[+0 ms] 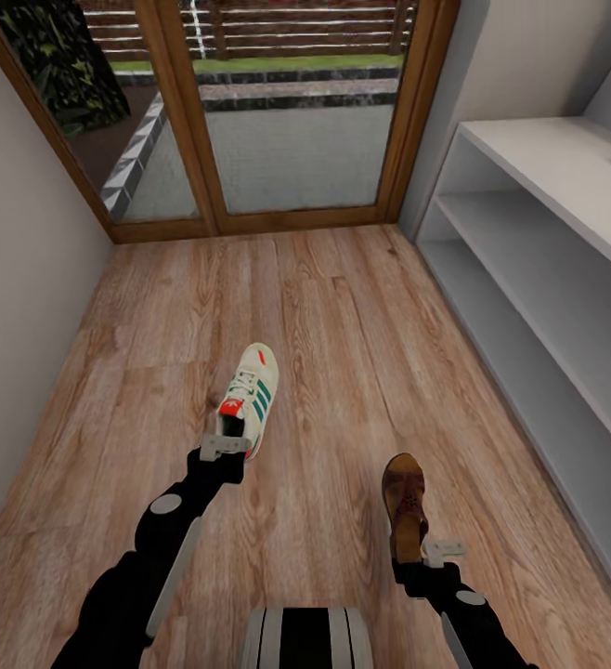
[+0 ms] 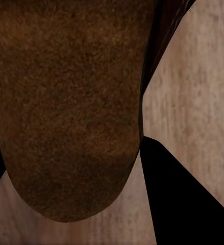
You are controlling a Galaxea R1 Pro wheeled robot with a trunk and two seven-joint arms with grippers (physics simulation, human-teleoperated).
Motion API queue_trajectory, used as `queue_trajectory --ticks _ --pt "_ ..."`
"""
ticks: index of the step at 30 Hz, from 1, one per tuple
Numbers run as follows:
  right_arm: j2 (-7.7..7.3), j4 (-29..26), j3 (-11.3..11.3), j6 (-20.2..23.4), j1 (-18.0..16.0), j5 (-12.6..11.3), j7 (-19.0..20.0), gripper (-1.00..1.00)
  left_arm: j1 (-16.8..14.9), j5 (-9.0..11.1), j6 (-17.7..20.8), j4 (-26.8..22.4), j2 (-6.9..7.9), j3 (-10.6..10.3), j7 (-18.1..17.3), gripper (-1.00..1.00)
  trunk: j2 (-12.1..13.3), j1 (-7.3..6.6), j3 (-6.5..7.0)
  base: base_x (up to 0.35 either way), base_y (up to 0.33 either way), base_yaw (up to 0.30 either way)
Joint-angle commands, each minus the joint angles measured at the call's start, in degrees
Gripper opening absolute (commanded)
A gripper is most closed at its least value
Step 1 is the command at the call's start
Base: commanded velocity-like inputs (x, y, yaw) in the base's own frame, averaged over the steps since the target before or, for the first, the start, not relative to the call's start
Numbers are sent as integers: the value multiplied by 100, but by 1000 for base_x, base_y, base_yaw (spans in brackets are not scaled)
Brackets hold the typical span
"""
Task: Pick up the two gym shoes and the two sandals from the corridor floor and place them onto the hallstand (shoe rack) in the corridor, making sure they are on the rack and not on the floor. Arrange them so the two gym shoes are next to each other and the two sandals are next to each other.
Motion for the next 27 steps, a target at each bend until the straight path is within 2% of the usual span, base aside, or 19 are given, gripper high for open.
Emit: queue_trajectory --ticks 1,19,27 --pt "0 0 0 0 0 -16 -10 -100 7 1 0 -4 0 2 2 -100 2 -2 32 0 0 0" --pt "-4 -19 1 4 0 -4 -10 -100 32 10 0 -10 1 32 -7 -100 26 -49 592 0 0 0" --pt "-4 -19 0 8 0 -2 -10 -100 32 13 0 -10 1 25 -10 -100 347 -224 807 0 0 0"
